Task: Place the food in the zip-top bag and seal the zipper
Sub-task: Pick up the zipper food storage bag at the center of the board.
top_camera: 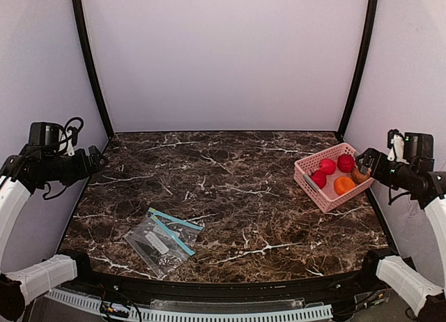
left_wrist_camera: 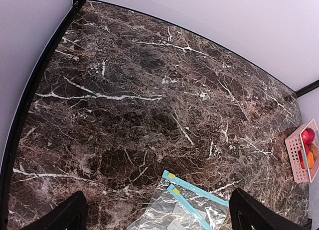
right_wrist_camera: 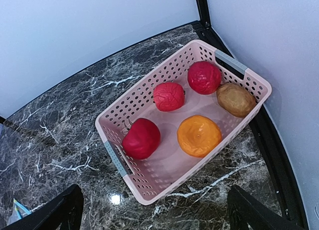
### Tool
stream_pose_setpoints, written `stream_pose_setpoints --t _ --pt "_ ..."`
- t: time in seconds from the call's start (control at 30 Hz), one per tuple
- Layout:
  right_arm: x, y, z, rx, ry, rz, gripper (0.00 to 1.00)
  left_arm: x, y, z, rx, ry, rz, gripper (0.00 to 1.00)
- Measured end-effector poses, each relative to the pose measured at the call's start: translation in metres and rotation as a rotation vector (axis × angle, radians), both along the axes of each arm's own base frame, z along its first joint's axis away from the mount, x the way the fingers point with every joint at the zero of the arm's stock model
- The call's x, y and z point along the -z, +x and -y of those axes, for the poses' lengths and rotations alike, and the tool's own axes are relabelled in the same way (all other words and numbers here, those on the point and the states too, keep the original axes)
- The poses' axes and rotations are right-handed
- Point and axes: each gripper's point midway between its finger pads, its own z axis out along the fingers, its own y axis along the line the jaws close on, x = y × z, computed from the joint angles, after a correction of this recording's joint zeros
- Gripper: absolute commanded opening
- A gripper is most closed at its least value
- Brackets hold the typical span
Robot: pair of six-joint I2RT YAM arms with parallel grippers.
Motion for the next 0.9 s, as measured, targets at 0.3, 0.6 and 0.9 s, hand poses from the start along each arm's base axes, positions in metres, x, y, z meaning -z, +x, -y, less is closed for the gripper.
stream_pose_setpoints --t 0.3,0.6,0.9 --pt "-0.011 -0.001 -0.023 -0.118 0.058 0.046 0.99 0.027 -0.007 0.003 -0.030 -0.056 -0.067 1.00" --pt "-0.001 -0.004 -0.048 -0.248 0.146 0.047 0.99 0.120 -0.042 0.014 -0.130 -0.244 -0.222 0.92" --pt "0.013 -0.005 -0.060 -0.301 0.191 0.001 0.99 0.166 -0.052 0.051 -0.069 -0.230 -0.347 0.83"
